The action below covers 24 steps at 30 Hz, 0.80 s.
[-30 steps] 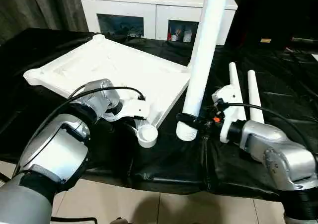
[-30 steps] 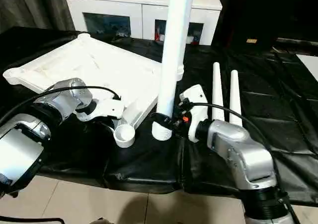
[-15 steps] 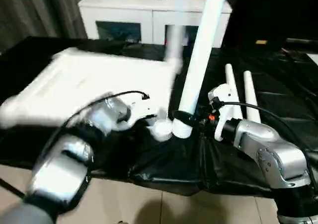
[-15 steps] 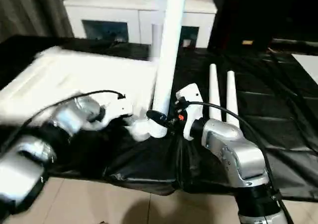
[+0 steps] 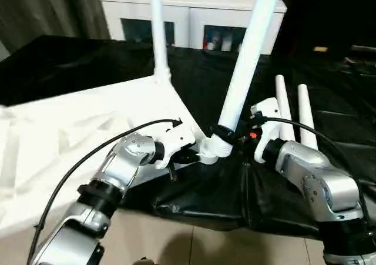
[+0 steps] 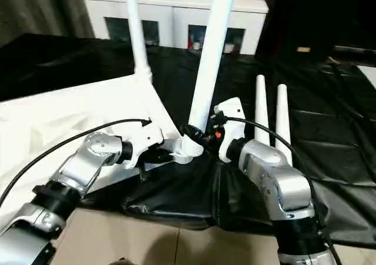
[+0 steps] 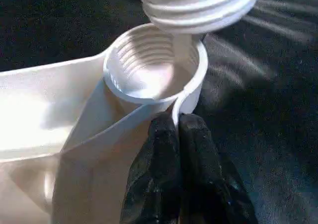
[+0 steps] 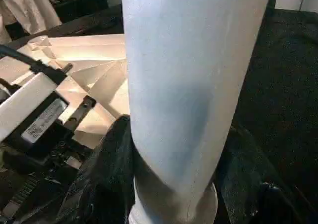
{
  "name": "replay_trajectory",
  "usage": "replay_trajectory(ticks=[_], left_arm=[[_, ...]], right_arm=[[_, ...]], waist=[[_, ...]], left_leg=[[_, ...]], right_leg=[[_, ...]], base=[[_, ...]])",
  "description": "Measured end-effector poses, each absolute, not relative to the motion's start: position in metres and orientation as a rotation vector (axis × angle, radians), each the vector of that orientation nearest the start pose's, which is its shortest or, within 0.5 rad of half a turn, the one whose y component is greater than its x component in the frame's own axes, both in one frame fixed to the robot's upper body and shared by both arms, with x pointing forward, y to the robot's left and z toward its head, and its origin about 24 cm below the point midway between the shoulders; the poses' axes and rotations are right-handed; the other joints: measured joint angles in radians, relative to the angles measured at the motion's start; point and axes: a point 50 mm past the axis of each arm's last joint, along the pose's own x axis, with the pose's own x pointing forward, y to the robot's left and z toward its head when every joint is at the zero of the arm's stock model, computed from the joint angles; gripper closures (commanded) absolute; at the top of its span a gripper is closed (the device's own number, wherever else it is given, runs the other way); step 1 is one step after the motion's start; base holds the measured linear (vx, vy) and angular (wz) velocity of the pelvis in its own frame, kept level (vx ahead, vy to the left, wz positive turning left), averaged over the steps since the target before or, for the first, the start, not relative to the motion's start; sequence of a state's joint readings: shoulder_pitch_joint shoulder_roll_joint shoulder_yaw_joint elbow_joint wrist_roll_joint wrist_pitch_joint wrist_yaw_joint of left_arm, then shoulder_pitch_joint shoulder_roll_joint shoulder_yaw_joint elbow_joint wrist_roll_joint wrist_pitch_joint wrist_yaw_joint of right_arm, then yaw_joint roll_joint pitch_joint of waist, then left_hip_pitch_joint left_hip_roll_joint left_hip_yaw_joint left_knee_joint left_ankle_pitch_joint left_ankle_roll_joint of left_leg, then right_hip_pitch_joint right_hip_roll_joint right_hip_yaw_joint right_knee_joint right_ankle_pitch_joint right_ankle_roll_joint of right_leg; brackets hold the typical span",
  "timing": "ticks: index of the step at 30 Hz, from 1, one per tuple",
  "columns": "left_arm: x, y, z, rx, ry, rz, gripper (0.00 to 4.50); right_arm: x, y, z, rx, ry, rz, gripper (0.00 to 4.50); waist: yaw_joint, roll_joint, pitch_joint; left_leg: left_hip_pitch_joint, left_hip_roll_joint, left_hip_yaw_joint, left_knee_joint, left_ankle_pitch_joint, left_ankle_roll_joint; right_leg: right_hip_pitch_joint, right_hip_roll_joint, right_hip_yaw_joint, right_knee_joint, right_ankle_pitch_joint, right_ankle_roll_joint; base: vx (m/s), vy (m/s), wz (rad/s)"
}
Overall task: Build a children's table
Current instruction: Pick table leg
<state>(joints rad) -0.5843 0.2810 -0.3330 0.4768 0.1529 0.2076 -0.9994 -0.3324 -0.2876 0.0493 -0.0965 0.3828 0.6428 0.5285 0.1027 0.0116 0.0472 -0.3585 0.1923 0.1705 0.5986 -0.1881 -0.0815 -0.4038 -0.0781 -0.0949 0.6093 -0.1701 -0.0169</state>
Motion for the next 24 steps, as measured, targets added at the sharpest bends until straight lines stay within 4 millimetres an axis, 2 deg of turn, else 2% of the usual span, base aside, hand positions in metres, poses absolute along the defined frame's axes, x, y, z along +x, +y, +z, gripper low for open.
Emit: replay_trajectory(ticks=[6,13,14,15,17,21,24], left_arm=[[0.311,0.105,0.053,0.638,0.342,-1.266,4.50],[0.306,0.102,0.053,0.674,0.303,-1.340,4.50],[0.305,0.102,0.053,0.670,0.301,-1.344,4.21],[0.305,0.101,0.053,0.661,0.301,-1.346,4.21],[0.305,0.099,0.054,0.644,0.305,-1.345,3.88],[0.306,0.100,0.065,0.565,0.278,-1.333,3.60],[0.306,0.111,0.074,0.562,0.262,-1.326,3.43]], right_arm=[[0.293,-0.132,0.100,0.093,0.237,0.718,2.64],[0.293,-0.132,0.100,0.093,0.237,0.711,2.64],[0.293,-0.132,0.100,0.093,0.237,0.711,2.64],[0.293,-0.132,0.100,0.093,0.237,0.711,2.64],[0.293,-0.132,0.100,0.092,0.237,0.711,2.64],[0.293,-0.133,0.100,0.097,0.237,0.710,2.64],[0.292,-0.133,0.098,0.104,0.240,0.707,2.64]], waist=[[-0.001,-0.006,0.004],[0.006,-0.006,0.004],[0.006,-0.006,0.004],[0.006,-0.006,0.004],[0.006,-0.006,0.004],[-0.002,-0.006,0.004],[-0.012,-0.006,0.004]], left_leg=[[0.000,0.000,0.000,-0.001,0.000,0.000],[-0.001,0.000,0.000,-0.001,0.000,0.000],[-0.001,0.000,0.000,-0.001,0.000,0.000],[-0.002,0.000,0.000,-0.001,0.000,0.000],[-0.003,0.000,0.000,-0.001,0.000,0.000],[-0.003,0.000,0.000,-0.001,0.000,0.000],[-0.003,0.000,0.000,-0.002,0.000,0.000]], right_leg=[[0.000,0.000,0.000,0.000,0.000,0.000],[0.000,0.000,0.001,-0.001,-0.001,0.001],[0.000,0.000,0.001,-0.001,-0.001,0.001],[0.000,0.000,0.001,-0.001,-0.001,0.002],[0.000,0.000,0.001,-0.001,-0.001,0.002],[-0.001,0.000,0.001,0.000,-0.001,0.001],[-0.001,0.000,0.001,0.000,-0.001,0.001]], base=[[0.000,0.000,0.00],[0.000,0.000,0.00],[0.000,0.000,0.00],[0.000,0.000,0.00],[0.000,0.000,0.00],[0.000,0.000,0.00],[0.000,0.000,0.00]])
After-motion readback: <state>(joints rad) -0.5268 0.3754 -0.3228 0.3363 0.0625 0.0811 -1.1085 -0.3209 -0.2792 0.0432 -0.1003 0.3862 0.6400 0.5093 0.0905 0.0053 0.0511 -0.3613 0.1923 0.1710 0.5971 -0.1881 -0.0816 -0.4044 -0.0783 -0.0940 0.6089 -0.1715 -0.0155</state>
